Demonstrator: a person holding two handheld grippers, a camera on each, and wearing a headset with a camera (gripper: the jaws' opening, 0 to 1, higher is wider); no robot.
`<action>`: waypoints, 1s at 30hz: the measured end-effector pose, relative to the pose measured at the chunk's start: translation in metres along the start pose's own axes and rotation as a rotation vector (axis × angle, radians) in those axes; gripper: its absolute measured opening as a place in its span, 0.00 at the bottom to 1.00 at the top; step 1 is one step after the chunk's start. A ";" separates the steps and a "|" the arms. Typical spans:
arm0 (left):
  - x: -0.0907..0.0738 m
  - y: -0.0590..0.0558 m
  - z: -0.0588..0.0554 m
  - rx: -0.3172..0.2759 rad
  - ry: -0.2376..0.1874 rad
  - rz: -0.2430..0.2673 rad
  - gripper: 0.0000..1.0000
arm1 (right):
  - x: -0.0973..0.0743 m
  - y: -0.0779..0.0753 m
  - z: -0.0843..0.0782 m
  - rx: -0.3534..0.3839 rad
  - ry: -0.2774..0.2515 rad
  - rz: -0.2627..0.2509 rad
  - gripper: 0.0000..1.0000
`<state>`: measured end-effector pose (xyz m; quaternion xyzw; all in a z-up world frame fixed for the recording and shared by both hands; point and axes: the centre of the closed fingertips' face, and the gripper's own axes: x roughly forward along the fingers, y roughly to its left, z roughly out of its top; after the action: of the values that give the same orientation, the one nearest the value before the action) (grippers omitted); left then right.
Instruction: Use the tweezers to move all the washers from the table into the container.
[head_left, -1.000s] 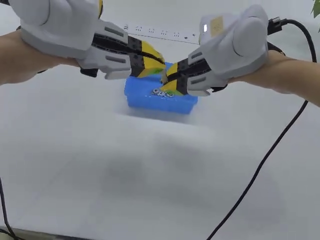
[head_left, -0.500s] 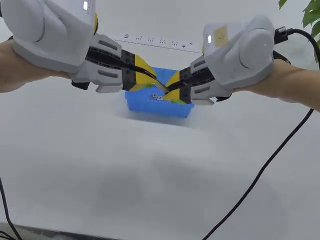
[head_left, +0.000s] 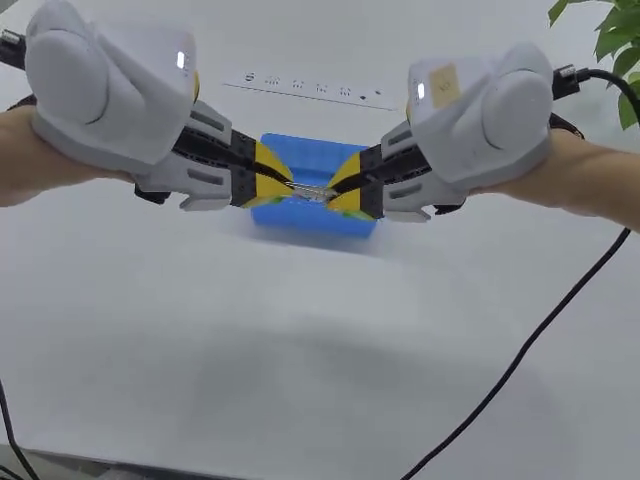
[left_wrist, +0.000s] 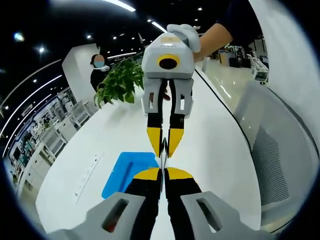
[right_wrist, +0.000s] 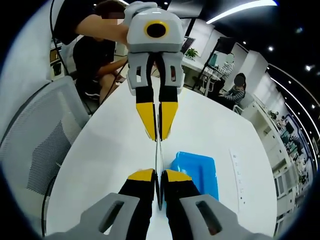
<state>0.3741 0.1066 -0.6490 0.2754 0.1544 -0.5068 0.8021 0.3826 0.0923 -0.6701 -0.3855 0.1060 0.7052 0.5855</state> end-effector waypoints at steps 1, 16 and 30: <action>0.001 0.000 0.000 -0.003 0.001 -0.002 0.07 | 0.000 0.000 0.000 0.001 0.001 0.001 0.08; 0.021 -0.015 -0.028 -0.060 0.073 -0.055 0.08 | 0.012 0.014 -0.010 -0.006 -0.012 0.048 0.07; 0.051 -0.026 -0.061 -0.082 0.127 -0.098 0.06 | 0.041 0.023 -0.047 0.096 0.033 0.048 0.08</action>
<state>0.3754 0.0976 -0.7323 0.2661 0.2390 -0.5203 0.7754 0.3812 0.0874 -0.7362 -0.3660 0.1585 0.7067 0.5843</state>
